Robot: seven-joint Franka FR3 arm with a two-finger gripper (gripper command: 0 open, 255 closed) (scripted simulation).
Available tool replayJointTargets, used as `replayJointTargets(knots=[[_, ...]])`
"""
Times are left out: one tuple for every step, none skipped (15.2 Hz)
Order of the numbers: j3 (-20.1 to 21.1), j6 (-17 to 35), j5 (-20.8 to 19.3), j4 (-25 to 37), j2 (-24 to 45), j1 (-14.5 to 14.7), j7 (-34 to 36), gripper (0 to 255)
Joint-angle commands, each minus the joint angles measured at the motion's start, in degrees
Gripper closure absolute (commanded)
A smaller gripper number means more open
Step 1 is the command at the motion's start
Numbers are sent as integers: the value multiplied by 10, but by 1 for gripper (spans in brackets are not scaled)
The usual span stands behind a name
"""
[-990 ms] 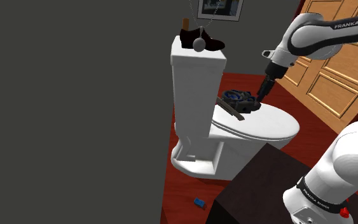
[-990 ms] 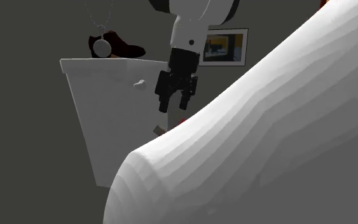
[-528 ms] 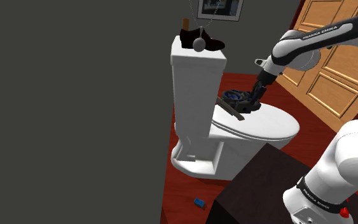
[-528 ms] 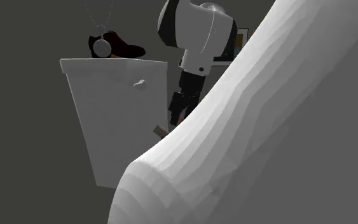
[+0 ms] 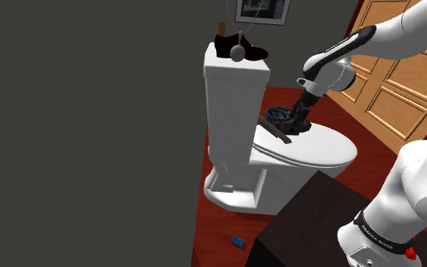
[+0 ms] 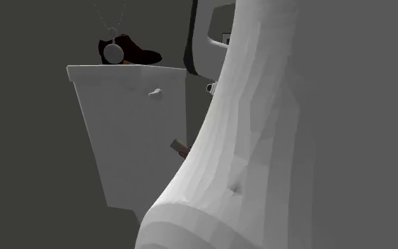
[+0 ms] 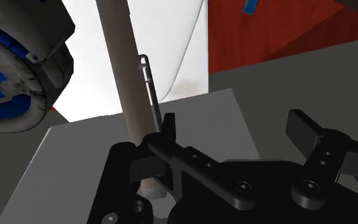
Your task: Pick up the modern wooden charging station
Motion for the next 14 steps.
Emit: replayJointTargets(knots=[[-6, -11, 96, 40, 75, 0, -95, 0], [1, -22, 136, 63, 111, -13, -134, 0], [13, -33, 170, 86, 143, -30, -167, 0], [27, -43, 198, 109, 173, -49, -196, 0], [42, -52, 222, 132, 201, -69, -221, 0], [56, -61, 243, 156, 228, -88, -243, 0], [69, -70, 261, 180, 253, -106, -262, 0], [81, -78, 277, 205, 277, -123, -280, 0], [92, -85, 290, 229, 299, -139, -293, 0], [96, -82, 296, 229, 304, -141, -298, 0], [100, -79, 302, 229, 310, -144, -303, 0], [103, -76, 307, 230, 316, -147, -308, 0], [107, -74, 313, 230, 321, -149, -313, 0], [111, -71, 319, 231, 327, -152, -317, 0]])
